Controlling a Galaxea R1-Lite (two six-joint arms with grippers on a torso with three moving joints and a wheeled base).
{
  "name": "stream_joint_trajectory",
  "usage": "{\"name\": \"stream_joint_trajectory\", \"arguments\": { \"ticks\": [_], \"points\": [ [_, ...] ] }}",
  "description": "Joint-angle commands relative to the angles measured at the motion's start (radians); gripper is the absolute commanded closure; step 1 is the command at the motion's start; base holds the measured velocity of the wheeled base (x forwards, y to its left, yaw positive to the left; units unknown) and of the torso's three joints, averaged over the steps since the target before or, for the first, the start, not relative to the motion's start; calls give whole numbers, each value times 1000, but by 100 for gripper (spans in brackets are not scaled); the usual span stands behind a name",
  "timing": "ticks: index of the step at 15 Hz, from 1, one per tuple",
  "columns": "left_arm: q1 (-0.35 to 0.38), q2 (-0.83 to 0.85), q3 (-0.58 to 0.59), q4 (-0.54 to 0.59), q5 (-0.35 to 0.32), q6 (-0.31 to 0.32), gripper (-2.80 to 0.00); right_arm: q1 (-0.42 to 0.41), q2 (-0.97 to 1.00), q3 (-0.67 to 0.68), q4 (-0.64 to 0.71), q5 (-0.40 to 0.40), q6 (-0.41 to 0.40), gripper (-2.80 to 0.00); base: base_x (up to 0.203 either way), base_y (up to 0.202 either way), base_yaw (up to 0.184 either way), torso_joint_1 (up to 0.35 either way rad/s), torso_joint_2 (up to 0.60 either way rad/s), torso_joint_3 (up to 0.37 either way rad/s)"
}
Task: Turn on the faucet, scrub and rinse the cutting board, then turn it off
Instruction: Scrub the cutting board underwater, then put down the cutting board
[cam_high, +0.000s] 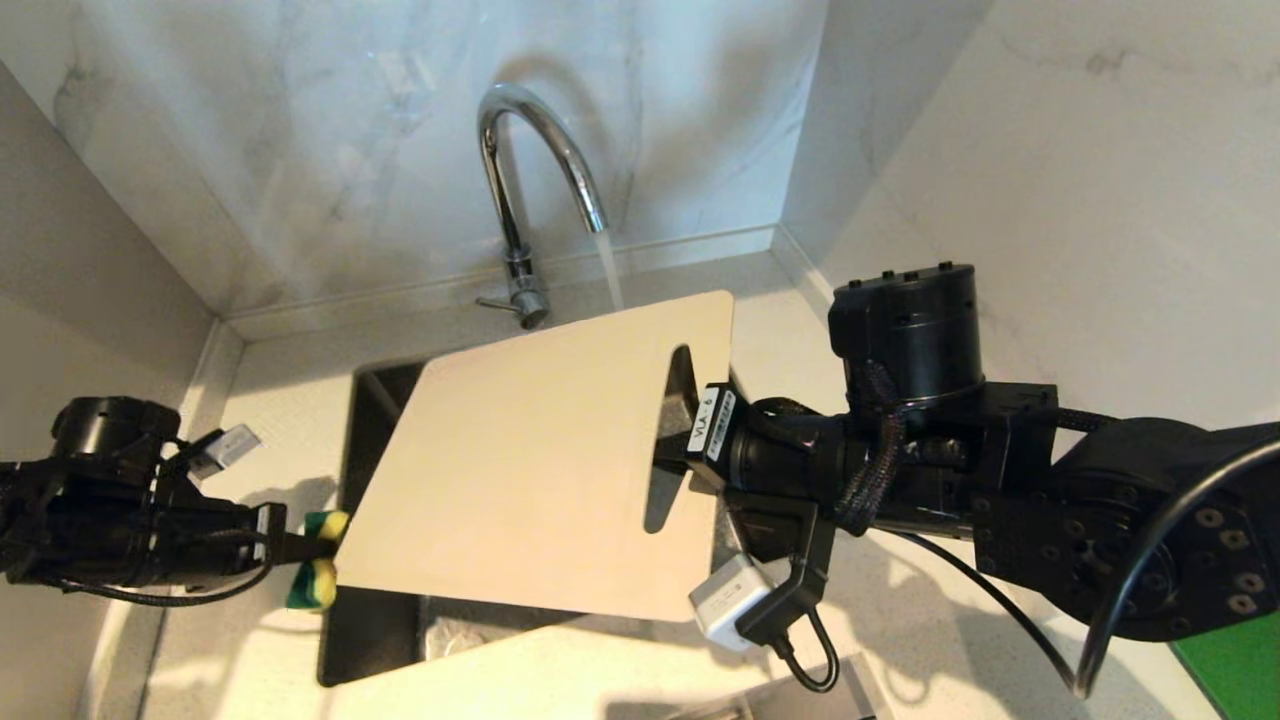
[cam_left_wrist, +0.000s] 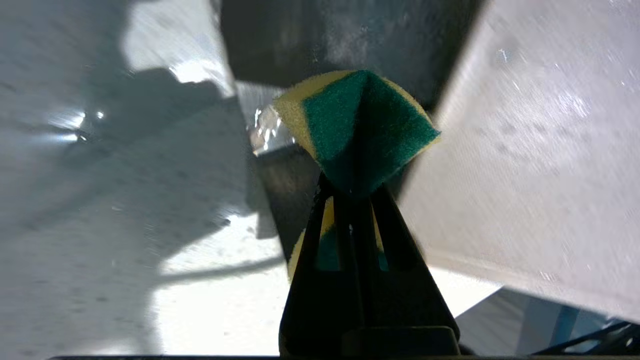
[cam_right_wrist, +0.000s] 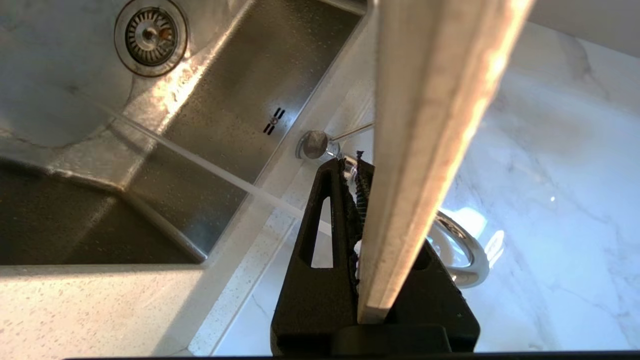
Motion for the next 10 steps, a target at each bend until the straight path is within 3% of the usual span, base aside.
{"name": "stream_joint_trajectory", "arguments": {
  "ticks": [1, 5, 10],
  "points": [
    [27, -18, -38, 4, -20, -2, 0, 0, -3, 2, 0, 1, -14, 0, 0, 0, 0, 0, 0, 0],
    [29, -76, -133, 46, -33, -48, 0, 0, -14, 14, 0, 1, -14, 0, 0, 0, 0, 0, 0, 0],
    [23, -97, -346, 208, -62, -141, 0, 0, -16, 17, 0, 1, -14, 0, 0, 0, 0, 0, 0, 0]
  ]
}}
